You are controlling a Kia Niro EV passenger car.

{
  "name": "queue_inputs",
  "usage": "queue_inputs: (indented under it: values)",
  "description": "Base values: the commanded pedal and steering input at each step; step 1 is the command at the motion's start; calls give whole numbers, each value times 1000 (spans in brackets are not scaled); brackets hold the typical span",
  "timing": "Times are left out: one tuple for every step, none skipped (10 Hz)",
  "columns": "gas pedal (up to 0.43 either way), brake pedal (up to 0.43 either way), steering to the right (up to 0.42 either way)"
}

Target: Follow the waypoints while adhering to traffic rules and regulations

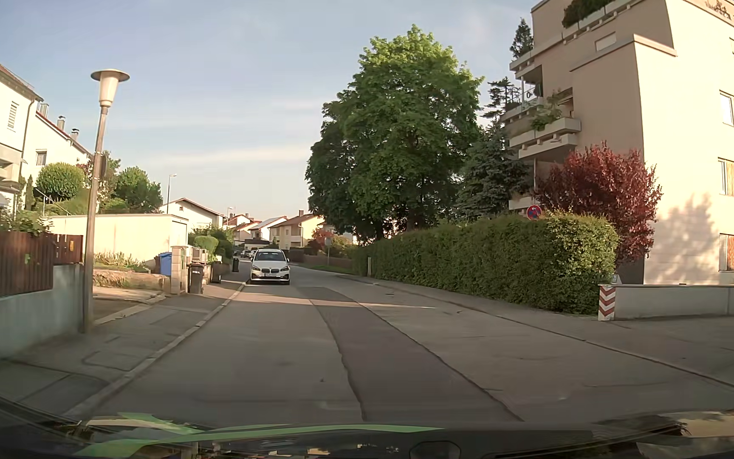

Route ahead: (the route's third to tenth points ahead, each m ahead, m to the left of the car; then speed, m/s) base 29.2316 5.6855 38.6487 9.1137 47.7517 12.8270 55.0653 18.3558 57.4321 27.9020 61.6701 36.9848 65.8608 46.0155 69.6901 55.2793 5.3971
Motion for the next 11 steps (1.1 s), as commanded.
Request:
queue_inputs:
  values:
    - [0, 0, -16]
    - [0, 0, -12]
    - [0, 0, -6]
    - [0, 0, 2]
    - [28, 0, 7]
    - [39, 0, 8]
    - [39, 0, 8]
    - [39, 0, 9]
    - [39, 0, 6]
    - [39, 0, 0]
    - [39, 0, -8]
